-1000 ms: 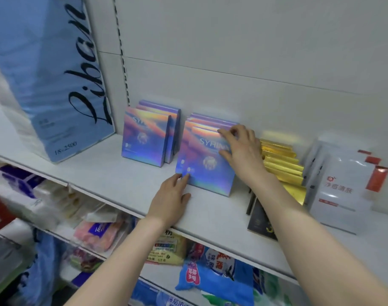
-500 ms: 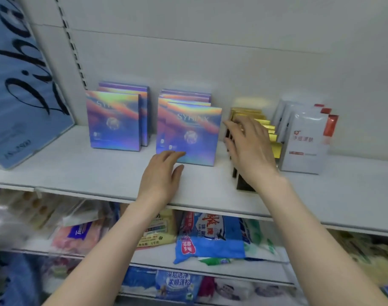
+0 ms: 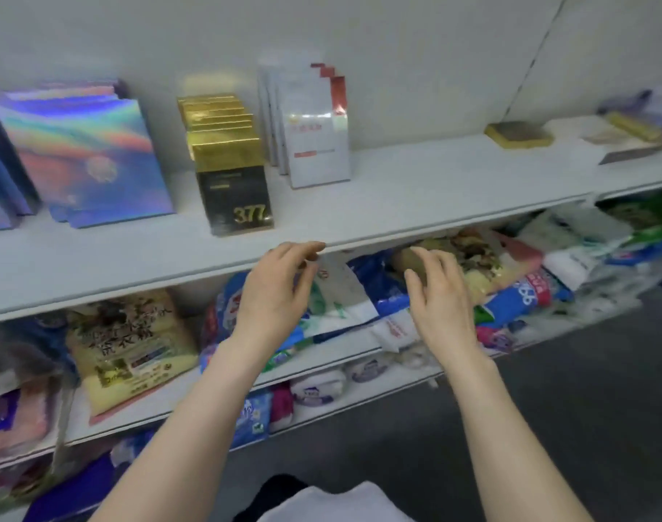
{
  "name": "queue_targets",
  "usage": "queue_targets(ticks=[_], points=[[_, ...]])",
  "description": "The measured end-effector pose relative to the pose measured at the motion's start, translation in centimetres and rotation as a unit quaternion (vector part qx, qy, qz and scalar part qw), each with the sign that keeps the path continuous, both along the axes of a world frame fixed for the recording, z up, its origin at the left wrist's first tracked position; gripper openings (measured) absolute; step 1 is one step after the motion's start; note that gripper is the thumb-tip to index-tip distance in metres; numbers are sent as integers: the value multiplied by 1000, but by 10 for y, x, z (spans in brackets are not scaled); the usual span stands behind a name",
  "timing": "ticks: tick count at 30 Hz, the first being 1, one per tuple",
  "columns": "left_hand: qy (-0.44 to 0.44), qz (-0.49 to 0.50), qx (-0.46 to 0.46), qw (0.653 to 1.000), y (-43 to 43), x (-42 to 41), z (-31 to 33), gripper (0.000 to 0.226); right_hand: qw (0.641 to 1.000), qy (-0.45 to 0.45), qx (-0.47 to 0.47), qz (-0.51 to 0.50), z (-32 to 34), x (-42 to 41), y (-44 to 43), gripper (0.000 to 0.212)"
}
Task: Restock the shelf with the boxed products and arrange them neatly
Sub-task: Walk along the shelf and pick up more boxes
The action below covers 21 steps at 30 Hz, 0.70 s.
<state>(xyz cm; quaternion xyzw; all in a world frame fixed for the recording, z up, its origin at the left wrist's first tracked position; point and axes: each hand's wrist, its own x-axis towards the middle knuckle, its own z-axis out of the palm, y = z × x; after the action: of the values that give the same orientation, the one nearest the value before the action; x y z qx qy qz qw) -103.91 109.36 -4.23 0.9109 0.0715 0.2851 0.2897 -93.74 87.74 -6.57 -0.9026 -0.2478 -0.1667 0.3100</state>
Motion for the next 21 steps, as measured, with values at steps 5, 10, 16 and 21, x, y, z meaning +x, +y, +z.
queue_targets(ticks=[5,10,16,21], points=[[32,-72,-24,997,-123,50,-24,29,996,55,-1,-67,-19,8,-135,37],[48,-151,-31,987,-244,97,-41,27,985,75,-21,-153,-29,17,-259,37],[92,-244,21,965,-353,162,-58,32,961,115,-9,-251,-37,32,-366,36],[97,-283,54,953,-426,230,-56,34,943,139,-5,-302,-43,67,-429,37]])
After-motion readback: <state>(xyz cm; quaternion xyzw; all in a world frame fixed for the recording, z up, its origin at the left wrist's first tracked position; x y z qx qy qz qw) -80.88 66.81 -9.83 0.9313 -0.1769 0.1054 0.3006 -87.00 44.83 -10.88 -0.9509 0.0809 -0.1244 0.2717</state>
